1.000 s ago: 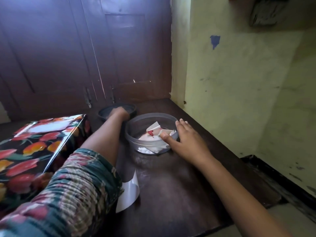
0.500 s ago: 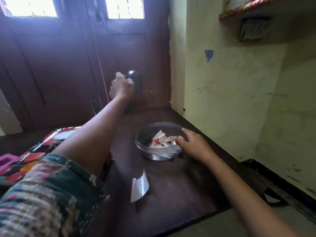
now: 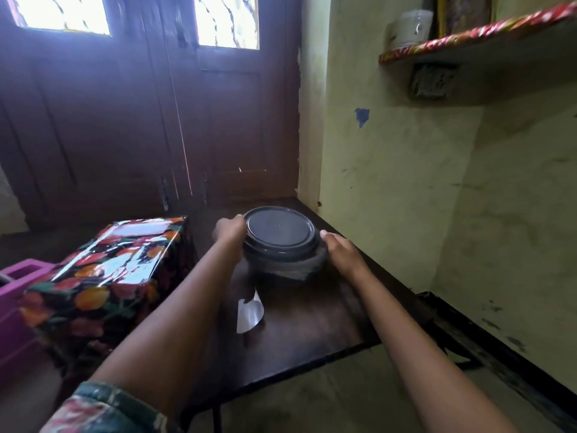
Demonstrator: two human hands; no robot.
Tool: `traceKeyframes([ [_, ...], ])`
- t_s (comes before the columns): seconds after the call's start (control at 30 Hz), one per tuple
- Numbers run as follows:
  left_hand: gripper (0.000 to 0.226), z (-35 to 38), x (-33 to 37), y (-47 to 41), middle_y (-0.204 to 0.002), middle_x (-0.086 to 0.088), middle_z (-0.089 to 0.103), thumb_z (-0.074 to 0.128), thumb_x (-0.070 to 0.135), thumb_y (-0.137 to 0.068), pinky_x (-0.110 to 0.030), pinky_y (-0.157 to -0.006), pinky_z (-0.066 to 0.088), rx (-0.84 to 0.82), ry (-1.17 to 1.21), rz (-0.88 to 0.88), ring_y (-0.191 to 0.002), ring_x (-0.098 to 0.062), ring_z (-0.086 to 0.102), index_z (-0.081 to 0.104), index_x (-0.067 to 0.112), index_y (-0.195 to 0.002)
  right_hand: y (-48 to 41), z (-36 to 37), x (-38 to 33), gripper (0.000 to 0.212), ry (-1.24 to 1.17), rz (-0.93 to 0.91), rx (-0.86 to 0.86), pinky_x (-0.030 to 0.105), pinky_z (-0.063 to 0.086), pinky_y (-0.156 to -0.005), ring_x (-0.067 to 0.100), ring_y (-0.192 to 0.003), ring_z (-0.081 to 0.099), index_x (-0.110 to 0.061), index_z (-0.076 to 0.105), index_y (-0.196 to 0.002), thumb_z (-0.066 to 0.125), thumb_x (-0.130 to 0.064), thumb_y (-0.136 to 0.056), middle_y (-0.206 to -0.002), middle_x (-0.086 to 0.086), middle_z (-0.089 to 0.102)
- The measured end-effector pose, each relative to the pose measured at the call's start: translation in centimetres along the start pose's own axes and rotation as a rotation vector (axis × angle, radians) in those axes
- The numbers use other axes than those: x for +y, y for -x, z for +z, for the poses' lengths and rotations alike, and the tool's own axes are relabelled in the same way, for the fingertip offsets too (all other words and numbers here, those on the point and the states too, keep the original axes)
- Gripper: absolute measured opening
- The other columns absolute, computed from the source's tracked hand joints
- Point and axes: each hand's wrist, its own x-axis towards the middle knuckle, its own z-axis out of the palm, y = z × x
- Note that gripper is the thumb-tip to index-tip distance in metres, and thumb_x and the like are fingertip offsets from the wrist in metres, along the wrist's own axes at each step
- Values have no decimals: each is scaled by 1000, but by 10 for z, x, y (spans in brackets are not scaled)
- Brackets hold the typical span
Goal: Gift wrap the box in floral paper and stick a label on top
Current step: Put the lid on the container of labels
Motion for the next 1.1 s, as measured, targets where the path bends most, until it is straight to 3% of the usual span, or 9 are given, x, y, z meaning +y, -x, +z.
traceKeyframes([
  [0.1,46,-6,7,13,-115,-20,61,59,32,-83,-38,-92,51,7,-418,133,-107,-35,59,61,-3,-113,-1,2,-3,47,2,22,18,33,43,-84,28,-101,58,6,63,-102,44,-36,-95,-104,17,65],
  [0.2,43,-11,11,18,-111,-19,64,65,31,-81,-35,-88,52,-53,-608,176,-104,-33,62,63,-2,-108,-3,4,-4,47,-15,56,66,34,44,-79,29,-97,59,8,63,-100,52,-37,-92,-99,17,65],
  [0.33,34,-12,5,17,-107,-17,61,67,28,-83,-32,-68,50,-168,-573,86,-92,-29,62,61,-2,-97,-6,5,-6,33,-130,131,85,32,40,-63,24,-75,54,0,61,-78,58,-32,-86,-79,13,58],
  [0.47,23,-10,8,18,-83,-13,52,67,16,-84,-35,-73,49,-302,-418,-19,-71,-24,54,51,3,-74,-13,4,-11,23,-183,207,66,31,39,-65,21,-73,47,-7,54,-72,56,-28,-81,-79,9,50],
  [0.57,17,-11,15,15,-75,-13,51,66,13,-85,-36,-62,51,-373,-473,-52,-63,-24,53,56,0,-88,-21,5,-13,48,-199,262,42,36,46,-85,27,-98,54,3,56,-112,53,-31,-78,-109,13,56],
  [0.63,19,-11,18,13,-76,-13,52,65,14,-86,-36,-60,51,-401,-517,-67,-64,-24,54,55,1,-98,-23,4,-15,60,-206,299,10,36,46,-85,29,-108,53,2,46,-130,55,-30,-80,-122,15,53],
  [0.87,67,-15,21,13,-133,-14,47,70,28,-82,-32,-72,52,-521,-528,-144,-91,-24,56,39,10,-139,-29,8,-3,72,-337,358,-13,26,42,-55,28,-112,54,2,38,-134,74,-23,-78,-130,17,51],
  [1.0,68,-12,20,15,-122,-10,47,69,26,-83,-29,-69,50,-514,-512,-147,-76,-19,54,35,12,-141,-29,10,0,71,-348,328,18,26,47,-57,24,-97,54,5,36,-133,74,-18,-78,-128,19,51],
  [1.1,66,-13,19,12,-102,-13,54,72,27,-80,-28,-68,50,-493,-537,-198,-72,-21,54,42,4,-134,-29,11,2,64,-301,300,15,33,49,-72,24,-92,53,7,38,-129,72,-18,-80,-125,20,52],
])
